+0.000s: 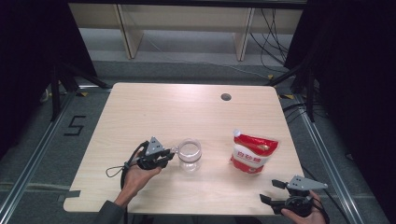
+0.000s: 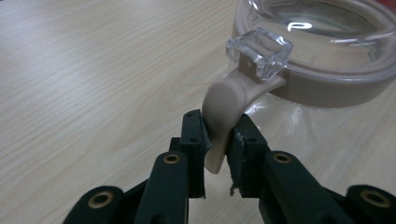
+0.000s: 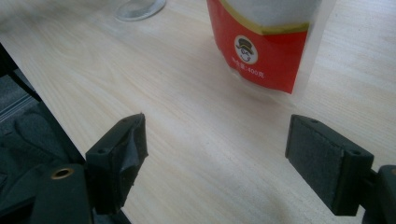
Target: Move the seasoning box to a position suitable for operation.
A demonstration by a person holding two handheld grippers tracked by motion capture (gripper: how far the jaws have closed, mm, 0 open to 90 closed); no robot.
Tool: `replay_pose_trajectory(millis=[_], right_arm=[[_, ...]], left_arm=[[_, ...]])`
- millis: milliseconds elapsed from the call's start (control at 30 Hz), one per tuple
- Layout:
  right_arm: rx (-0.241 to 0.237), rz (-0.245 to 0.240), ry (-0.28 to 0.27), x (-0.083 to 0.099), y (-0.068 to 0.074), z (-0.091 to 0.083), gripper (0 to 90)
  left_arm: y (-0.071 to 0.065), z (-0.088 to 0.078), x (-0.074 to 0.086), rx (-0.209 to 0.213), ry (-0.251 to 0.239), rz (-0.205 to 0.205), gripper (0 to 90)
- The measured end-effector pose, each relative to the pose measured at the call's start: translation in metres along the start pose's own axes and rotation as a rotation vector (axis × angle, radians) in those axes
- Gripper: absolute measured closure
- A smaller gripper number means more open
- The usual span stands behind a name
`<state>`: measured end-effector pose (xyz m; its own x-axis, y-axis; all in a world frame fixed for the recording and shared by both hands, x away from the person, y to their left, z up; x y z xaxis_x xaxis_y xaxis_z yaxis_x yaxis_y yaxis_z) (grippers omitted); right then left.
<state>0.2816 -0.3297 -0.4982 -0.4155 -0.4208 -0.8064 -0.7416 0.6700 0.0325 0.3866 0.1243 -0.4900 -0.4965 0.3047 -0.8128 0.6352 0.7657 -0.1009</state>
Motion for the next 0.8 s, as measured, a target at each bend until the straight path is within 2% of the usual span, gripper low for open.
replay_pose_trajectory(millis=[33,67,100,133,200,300,333,400,433,467,500,533,567,600,633,667,700,733,767,800], right_arm=[[0.000,0.000,0.000,0.000,0.000,0.000,21.5],[-0.014,0.046,0.019,0.000,0.003,0.000,21.5],[-0.014,0.046,0.019,0.000,0.003,0.000,21.5],[0.002,0.006,0.007,-0.001,0.000,-0.001,21.4],[-0.007,0.015,-0.007,-0.001,0.001,0.000,21.4],[0.002,0.015,0.005,-0.001,0.001,0.001,21.4],[-0.009,0.033,0.013,-0.001,0.003,0.000,21.4],[-0.004,0.040,0.015,-0.001,0.004,0.000,21.5],[-0.001,0.007,0.004,-0.001,0.001,0.001,21.5],[-0.013,0.048,0.012,-0.001,0.003,0.000,21.5],[-0.013,0.048,0.012,-0.001,0.003,0.000,21.5],[-0.012,0.047,0.011,-0.001,0.003,0.000,21.5],[-0.013,0.030,0.007,-0.001,0.002,0.000,21.5],[-0.004,0.007,0.004,0.000,0.001,0.000,21.5],[-0.006,0.009,0.005,0.000,0.001,0.000,21.5],[-0.014,0.049,0.012,-0.001,0.003,0.000,21.5],[-0.014,0.049,0.012,-0.001,0.003,0.000,21.5],[-0.013,0.044,0.014,-0.001,0.003,0.000,21.5],[-0.013,0.040,0.015,-0.001,0.004,0.000,21.5],[-0.013,0.040,0.015,-0.001,0.004,0.000,21.5]], left_arm=[[-0.002,-0.002,0.000,-0.006,0.010,-0.002,76.6],[-0.006,-0.002,0.002,0.010,0.005,0.004,76.3],[-0.006,-0.002,0.002,0.010,0.005,0.004,76.2],[-0.010,-0.002,0.003,0.024,0.001,0.001,76.0],[-0.012,-0.003,0.003,0.021,0.006,0.006,75.9],[-0.018,-0.005,0.006,0.024,0.004,0.002,75.9],[-0.022,-0.006,0.006,0.033,0.007,0.018,75.8],[-0.023,-0.007,0.007,0.027,0.004,0.025,75.5],[-0.026,-0.008,0.008,0.040,0.007,0.023,75.4],[-0.029,-0.008,0.009,0.038,-0.003,0.005,75.3],[-0.029,-0.008,0.009,0.038,-0.003,0.005,75.2],[-0.029,-0.009,0.010,0.036,0.005,0.026,75.2],[-0.031,-0.009,0.010,0.044,-0.002,0.025,75.1],[-0.033,-0.009,0.011,0.048,-0.002,0.006,75.0],[-0.034,-0.010,0.011,0.049,0.003,0.014,74.8],[-0.037,-0.011,0.012,0.056,0.002,0.028,74.5],[-0.037,-0.011,0.012,0.056,0.002,0.028,74.3],[-0.038,-0.012,0.012,0.063,0.007,0.011,74.3],[-0.041,-0.010,0.013,0.072,-0.012,-0.006,73.6],[-0.042,-0.011,0.013,0.076,-0.002,0.006,73.6]])
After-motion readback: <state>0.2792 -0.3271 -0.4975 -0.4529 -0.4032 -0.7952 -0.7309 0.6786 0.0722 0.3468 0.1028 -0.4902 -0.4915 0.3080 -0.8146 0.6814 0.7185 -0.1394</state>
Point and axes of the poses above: each handheld gripper's, and its own axes: z roughly forward along the jaws, x roughly out of its underside, y roughly to its left, the point moved 1 cm from there along z, roughly forward along the jaws, and after that the axes turned 8 degrees about -z, right-handed, at the moved point
